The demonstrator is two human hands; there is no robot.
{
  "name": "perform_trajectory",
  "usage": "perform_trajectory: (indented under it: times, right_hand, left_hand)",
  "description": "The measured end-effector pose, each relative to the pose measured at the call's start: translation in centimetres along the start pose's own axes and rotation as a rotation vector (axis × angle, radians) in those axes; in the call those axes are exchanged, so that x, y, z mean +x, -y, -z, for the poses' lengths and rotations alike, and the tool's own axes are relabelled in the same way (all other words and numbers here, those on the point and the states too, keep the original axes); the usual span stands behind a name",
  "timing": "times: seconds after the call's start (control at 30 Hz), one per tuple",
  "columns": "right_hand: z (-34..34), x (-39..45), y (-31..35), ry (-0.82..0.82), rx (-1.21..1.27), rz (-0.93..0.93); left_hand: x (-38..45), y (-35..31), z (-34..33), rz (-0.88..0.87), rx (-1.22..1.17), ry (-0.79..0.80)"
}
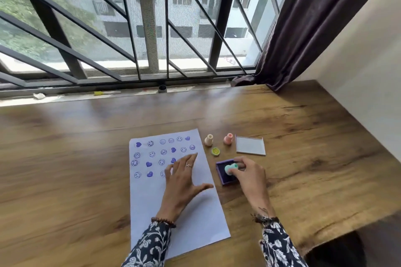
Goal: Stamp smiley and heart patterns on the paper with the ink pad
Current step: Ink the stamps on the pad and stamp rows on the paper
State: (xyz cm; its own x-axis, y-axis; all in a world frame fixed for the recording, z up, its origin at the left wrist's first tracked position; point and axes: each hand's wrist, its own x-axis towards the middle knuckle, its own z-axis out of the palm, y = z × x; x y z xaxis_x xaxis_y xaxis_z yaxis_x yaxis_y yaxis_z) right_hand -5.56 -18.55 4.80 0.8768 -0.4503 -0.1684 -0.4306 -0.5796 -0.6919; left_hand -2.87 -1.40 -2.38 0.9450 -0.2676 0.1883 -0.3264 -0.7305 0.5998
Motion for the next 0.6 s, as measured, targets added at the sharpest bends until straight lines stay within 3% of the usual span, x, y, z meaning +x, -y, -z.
perform_trajectory:
  times: [0.23,0.4,0.6]
  right_hand:
    - [-2.4,-2.0,3.2,0.076,-0.103,0.117]
    - [-3.3,-1.9,6.3,0.02,-0.184,0.284]
    - [-5.4,-1.6,6.9,0.015,-0.264,0.329]
  left_hand:
    - [-1.7,1.8,0.4,0.063,0.126,0.037]
    - [-1.8,2.2,0.2,0.047,0.11,0.023]
    - [-1.7,2.3,0.1,0.047,0.149,0.051]
